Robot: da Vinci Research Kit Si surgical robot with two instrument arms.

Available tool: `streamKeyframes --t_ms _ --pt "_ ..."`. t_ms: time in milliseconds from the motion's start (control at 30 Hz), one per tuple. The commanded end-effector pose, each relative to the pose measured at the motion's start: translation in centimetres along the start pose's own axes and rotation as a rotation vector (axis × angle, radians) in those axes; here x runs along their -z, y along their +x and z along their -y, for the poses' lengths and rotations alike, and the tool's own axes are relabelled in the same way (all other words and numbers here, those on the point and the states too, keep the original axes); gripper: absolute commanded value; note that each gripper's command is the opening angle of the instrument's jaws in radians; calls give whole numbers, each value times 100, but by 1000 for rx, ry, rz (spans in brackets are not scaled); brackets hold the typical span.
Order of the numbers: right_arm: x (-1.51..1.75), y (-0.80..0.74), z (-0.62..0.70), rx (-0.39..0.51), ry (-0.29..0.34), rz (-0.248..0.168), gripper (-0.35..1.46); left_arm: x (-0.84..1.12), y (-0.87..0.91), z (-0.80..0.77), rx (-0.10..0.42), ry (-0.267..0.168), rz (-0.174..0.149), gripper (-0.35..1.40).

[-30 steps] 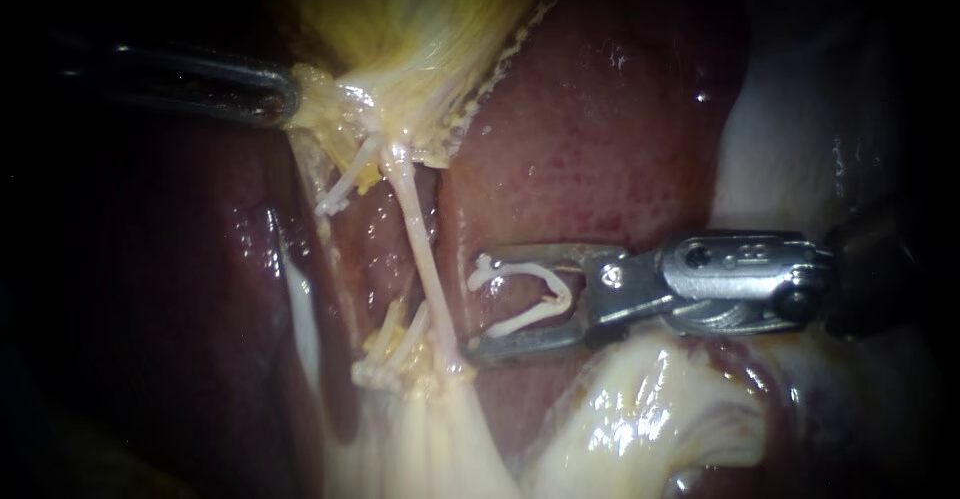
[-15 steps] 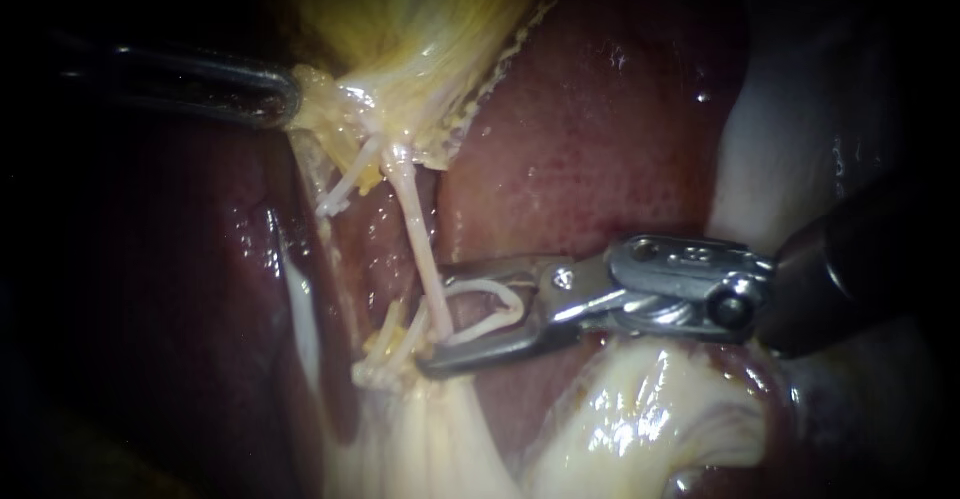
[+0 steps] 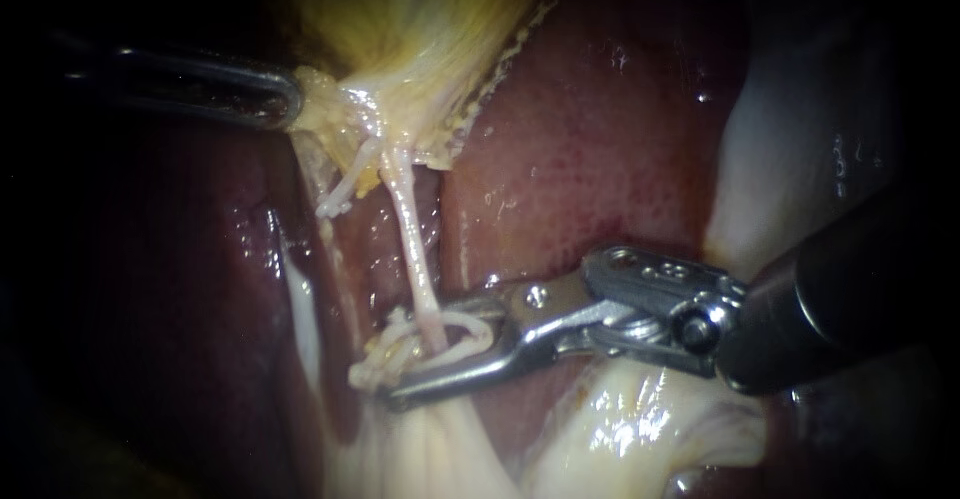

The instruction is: Clipping first clip right tube

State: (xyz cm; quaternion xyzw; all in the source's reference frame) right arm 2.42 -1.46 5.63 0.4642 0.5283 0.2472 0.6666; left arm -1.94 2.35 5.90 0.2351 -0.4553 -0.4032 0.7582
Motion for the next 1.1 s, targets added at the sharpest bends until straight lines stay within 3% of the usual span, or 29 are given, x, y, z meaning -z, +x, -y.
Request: streamKeyframes --t_ms 33,233,433,467,500,567,1100 --pt "-1 0 2 -2 6 5 46 0 0 0 1 2 -1 -35" --pt "0 -2 2 -3 29 23 32 0 1 0 0 1 -1 -35" --pt "5 -1 -5 -51 28 27 -17 -1 1 0 0 1 -1 -35" --pt "6 0 -6 -69 28 29 -35 -1 1 0 0 1 -1 -35" --pt "7 1 -8 -117 19 27 -35 -1 1 0 0 1 -1 -35" --pt "9 3 -10 -131 8 19 -35 -1 1 0 0 1 -1 -35" --pt "11 1 -18 -130 9 16 -35 -1 1 0 0 1 -1 -35"
